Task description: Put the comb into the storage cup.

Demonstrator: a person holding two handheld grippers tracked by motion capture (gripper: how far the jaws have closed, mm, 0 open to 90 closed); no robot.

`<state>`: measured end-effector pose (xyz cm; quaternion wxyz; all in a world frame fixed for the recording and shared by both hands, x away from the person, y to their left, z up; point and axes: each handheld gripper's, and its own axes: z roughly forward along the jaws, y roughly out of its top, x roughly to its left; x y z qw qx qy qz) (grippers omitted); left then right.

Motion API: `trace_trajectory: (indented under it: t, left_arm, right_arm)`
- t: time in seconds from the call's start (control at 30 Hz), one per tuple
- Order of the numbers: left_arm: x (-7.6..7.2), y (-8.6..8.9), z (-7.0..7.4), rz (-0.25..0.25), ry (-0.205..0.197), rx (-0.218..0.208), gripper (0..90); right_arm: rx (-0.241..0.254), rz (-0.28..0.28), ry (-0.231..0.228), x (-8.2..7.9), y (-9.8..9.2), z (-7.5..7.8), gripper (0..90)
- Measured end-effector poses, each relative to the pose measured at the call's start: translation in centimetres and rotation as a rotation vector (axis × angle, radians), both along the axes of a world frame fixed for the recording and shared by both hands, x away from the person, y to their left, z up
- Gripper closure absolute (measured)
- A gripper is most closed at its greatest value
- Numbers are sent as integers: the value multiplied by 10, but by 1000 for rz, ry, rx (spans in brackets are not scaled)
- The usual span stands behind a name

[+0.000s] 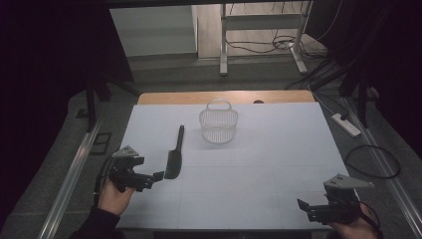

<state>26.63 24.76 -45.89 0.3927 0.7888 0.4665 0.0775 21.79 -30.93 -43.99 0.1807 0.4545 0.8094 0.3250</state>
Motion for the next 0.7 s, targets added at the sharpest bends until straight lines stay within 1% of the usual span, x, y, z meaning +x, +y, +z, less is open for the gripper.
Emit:
trace_trajectory:
  t: [0.17, 0.2, 0.23, 0.3, 0.4, 0.5, 0.7]
  left_arm:
    - [7, -2, 1, 0, -2, 1, 0]
    - [11, -3, 2, 2, -3, 3, 0]
    - [11, -3, 2, 2, -3, 3, 0]
    - [15, -5, 2, 1, -3, 10, 0]
    - [21, -9, 3, 3, -4, 10, 0]
    - [26, -12, 3, -7, 2, 6, 0]
    - [37, -18, 2, -8, 15, 17, 0]
  right_arm:
    - [-2, -4, 1, 1, 0, 0, 0]
    - [-5, -6, 1, 1, 0, 0, 0]
    - [-6, -6, 3, 1, 0, 0, 0]
    - [-13, -6, 5, 1, 1, -1, 0]
    - [-17, -5, 5, 1, 1, -1, 0]
    - [-19, -4, 6, 1, 1, -1, 0]
    - [-20, -2, 6, 1, 1, -1, 0]
